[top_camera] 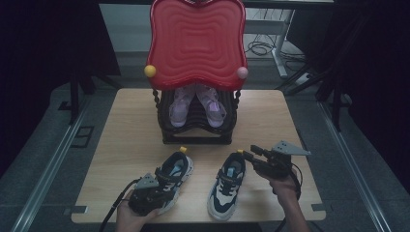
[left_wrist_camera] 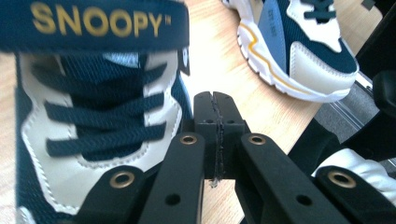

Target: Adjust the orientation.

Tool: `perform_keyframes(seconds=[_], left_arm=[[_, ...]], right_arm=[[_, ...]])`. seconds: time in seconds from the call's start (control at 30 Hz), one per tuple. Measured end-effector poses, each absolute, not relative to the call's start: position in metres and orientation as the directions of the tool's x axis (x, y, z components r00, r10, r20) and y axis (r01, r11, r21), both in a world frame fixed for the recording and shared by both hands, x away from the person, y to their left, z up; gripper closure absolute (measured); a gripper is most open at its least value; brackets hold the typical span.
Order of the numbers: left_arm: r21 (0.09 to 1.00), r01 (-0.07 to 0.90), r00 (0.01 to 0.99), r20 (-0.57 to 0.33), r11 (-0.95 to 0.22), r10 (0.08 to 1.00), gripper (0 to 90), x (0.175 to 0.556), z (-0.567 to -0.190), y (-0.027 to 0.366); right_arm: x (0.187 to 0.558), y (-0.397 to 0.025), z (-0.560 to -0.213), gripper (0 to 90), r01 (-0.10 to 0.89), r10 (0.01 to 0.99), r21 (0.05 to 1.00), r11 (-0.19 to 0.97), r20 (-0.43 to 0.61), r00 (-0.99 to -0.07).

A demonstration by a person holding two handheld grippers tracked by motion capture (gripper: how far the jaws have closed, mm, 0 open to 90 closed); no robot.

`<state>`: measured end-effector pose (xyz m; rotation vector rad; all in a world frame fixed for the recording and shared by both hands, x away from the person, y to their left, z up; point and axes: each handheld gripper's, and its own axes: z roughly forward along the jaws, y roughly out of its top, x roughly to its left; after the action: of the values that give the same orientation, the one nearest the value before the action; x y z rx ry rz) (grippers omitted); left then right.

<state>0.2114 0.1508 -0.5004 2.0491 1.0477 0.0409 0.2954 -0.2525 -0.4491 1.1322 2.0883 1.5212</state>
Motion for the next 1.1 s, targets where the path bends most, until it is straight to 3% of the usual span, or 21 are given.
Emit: perform_keyframes(seconds=[0.7,1.1], left_arm=[[0.635,0.682,0.638,-0.276,-0.362,0.719,90.0,0.193,-0.516,0.148],[0.621,0.729,0.548,-0.277,-0.288,0.789,90.0,0.199,-0.520,0.193]], right_arm=[[0.296,-0.253,-0.451,53.6,0.408,0.755,0.905,0.123,0.182,-0.630],[0.297,-0.249,-0.451,53.6,0.405,0.750,0.905,0.131,0.177,-0.637]])
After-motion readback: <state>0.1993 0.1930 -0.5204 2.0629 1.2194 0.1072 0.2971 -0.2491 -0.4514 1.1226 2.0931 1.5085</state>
